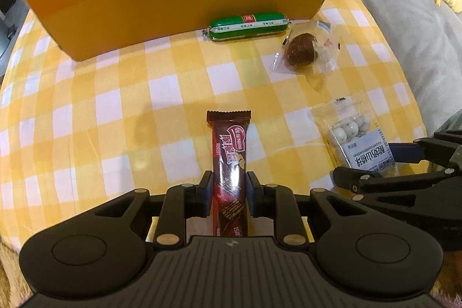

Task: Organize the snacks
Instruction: 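Carry both held snacks up and lower them into the orange box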

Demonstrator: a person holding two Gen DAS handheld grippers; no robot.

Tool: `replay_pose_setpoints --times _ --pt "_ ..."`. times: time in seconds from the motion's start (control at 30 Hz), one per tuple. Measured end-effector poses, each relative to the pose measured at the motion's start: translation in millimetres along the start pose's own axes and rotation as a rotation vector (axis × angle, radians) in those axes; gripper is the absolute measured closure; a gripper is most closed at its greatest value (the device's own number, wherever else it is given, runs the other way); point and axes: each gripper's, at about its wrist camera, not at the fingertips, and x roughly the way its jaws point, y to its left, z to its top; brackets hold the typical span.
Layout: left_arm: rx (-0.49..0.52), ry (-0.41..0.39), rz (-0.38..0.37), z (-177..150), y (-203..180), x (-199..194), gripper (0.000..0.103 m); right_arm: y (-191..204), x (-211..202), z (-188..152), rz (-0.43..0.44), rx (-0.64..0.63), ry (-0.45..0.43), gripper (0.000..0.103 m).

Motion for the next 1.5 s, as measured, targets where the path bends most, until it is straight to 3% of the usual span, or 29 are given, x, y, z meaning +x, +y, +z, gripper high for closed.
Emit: replay_pose_setpoints --times 0.33,0.7,1.17,1.5 --pt "-0.023 -0.110 -0.049 -3.4 4.8 -46.7 0.078 -2.3 -38.8 -12.2 0.029 0.066 -0.101 0.048" --pt "-0.012 -0.289 -0.054 23.8 9.6 -105.8 0.078 0.2 -98.3 1.8 0.039 0.055 -0.307 0.048" --pt "0.031 -0.400 -0.014 95.6 21.9 -135.4 0.078 19.5 -141.2 87.5 0.044 -0.089 -0.495 0.048" --pt "0.114 -0.373 0.008 155.4 28.8 -118.2 0.078 23.4 -108.7 163.3 -0.007 -0.170 -0.458 0.048"
